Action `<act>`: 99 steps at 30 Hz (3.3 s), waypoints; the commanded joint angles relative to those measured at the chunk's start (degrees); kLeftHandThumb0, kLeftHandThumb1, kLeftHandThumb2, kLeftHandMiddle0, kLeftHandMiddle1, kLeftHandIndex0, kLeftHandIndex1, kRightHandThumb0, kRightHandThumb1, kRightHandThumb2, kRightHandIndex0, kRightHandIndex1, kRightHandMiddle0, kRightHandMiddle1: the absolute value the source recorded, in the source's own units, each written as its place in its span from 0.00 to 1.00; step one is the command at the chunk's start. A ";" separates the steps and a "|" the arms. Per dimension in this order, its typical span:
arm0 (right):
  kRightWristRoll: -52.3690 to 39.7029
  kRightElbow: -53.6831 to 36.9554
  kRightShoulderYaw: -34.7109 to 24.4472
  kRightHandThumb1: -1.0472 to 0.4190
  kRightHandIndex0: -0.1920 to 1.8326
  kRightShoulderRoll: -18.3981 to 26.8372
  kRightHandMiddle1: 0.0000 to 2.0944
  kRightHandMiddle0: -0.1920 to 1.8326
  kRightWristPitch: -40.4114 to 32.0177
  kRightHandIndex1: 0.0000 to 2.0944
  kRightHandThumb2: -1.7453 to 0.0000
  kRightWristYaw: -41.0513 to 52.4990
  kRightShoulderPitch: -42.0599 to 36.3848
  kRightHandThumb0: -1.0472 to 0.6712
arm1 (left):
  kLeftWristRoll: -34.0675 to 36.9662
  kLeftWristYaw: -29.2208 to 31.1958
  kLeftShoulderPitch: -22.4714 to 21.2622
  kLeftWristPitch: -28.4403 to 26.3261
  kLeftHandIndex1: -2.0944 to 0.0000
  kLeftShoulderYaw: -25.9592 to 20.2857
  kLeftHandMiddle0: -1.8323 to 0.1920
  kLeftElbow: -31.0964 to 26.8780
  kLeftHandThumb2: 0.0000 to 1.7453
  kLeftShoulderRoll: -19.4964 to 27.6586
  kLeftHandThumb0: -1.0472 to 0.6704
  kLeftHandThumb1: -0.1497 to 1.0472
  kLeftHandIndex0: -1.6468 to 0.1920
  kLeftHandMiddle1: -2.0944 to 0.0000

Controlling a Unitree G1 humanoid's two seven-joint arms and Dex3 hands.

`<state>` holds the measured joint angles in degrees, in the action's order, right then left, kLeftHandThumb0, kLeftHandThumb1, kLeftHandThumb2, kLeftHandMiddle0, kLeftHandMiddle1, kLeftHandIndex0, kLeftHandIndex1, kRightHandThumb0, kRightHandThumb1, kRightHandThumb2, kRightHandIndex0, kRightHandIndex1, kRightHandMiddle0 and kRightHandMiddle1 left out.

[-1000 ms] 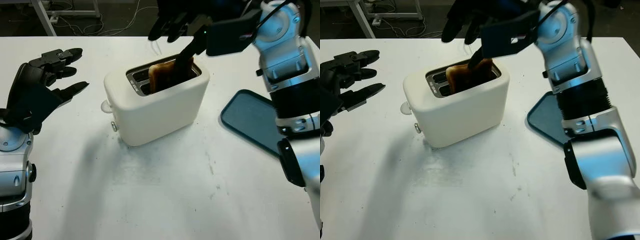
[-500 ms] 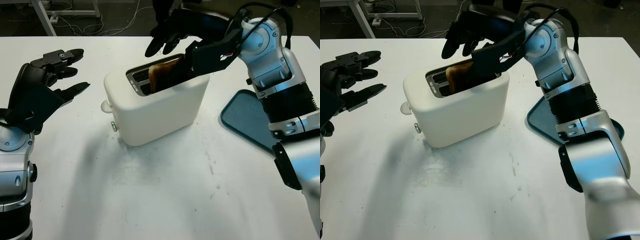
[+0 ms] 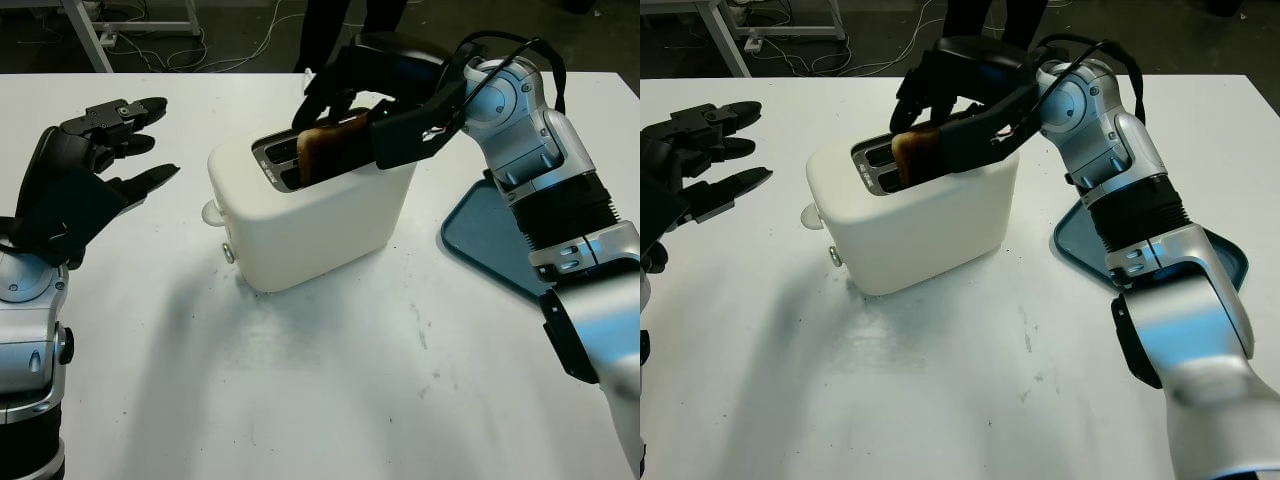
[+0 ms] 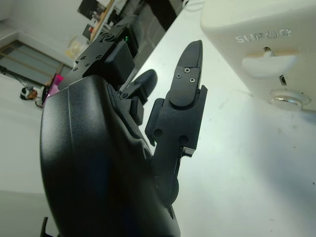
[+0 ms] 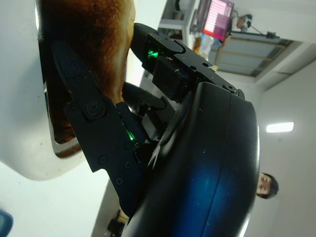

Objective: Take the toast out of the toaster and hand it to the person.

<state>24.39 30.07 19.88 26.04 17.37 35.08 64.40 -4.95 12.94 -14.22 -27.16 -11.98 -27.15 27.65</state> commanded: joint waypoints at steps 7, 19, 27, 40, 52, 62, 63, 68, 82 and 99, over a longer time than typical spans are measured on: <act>6.59 -0.91 4.40 0.24 0.56 4.10 0.08 0.68 3.44 0.62 0.99 2.54 0.56 0.37 | -0.54 -0.17 -0.12 0.01 1.00 -0.15 0.77 -0.60 0.04 0.62 0.44 0.89 0.58 0.66; 22.99 -6.08 8.50 0.11 0.61 8.12 0.76 0.52 8.98 0.83 0.99 -11.46 -0.45 0.31 | -0.53 -0.16 0.11 0.66 1.00 -0.30 0.77 -0.37 0.04 0.66 0.44 0.89 0.58 0.66; 20.03 0.32 5.74 0.09 0.65 6.31 0.83 0.52 14.73 0.83 0.83 -24.51 -1.08 0.35 | -0.23 -0.41 0.38 1.01 1.00 -0.47 0.77 -0.28 0.04 0.13 0.44 0.89 0.58 0.67; 11.42 10.64 -2.14 0.09 0.61 3.44 0.83 0.47 15.42 0.83 0.80 -27.06 4.99 0.33 | -0.04 -0.47 0.43 0.62 1.00 -0.52 0.76 -0.22 0.04 -0.04 0.44 0.89 0.58 0.67; 1.47 19.15 -8.01 0.09 0.60 3.95 0.83 0.47 11.94 0.83 0.75 -20.08 13.16 0.31 | -0.39 -0.39 0.51 1.01 1.00 -0.42 0.76 0.10 0.04 0.32 0.43 0.89 0.58 0.67; 2.34 24.27 -8.52 0.09 0.60 5.22 0.77 0.46 10.84 0.83 0.74 -23.20 15.89 0.31 | -0.33 -0.46 0.49 0.86 1.00 -0.48 0.76 -0.13 0.04 0.09 0.45 0.89 0.58 0.67; 1.67 26.05 -8.90 0.09 0.60 5.06 0.71 0.47 11.00 0.83 0.74 -23.32 16.34 0.32 | -0.29 -0.47 0.50 1.07 1.00 -0.50 0.76 -0.03 0.04 0.05 0.45 0.89 0.58 0.67; -0.10 34.76 -10.42 0.09 0.63 4.05 0.83 0.49 8.85 0.83 0.76 -25.61 17.48 0.34 | 0.02 -0.47 0.49 0.62 1.00 -0.59 0.77 -0.04 0.04 -0.19 0.45 0.89 0.59 0.68; -8.95 44.90 -19.85 0.09 0.46 -1.70 0.83 0.27 -9.99 0.83 0.78 -36.91 12.24 0.46 | -0.33 -0.59 0.68 2.63 1.00 -0.41 0.76 1.09 0.04 -0.03 0.45 0.89 0.58 0.67; -14.93 46.64 -26.41 0.09 0.43 -5.63 0.82 0.25 -16.90 0.83 0.82 -41.86 7.45 0.49 | -0.79 -0.96 0.94 3.68 1.00 -0.08 0.76 1.55 0.03 -0.13 0.45 0.89 0.58 0.66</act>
<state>9.66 76.32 -6.45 20.87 1.73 -5.89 72.51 -5.06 12.50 -14.14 -23.83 -11.97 -25.22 27.41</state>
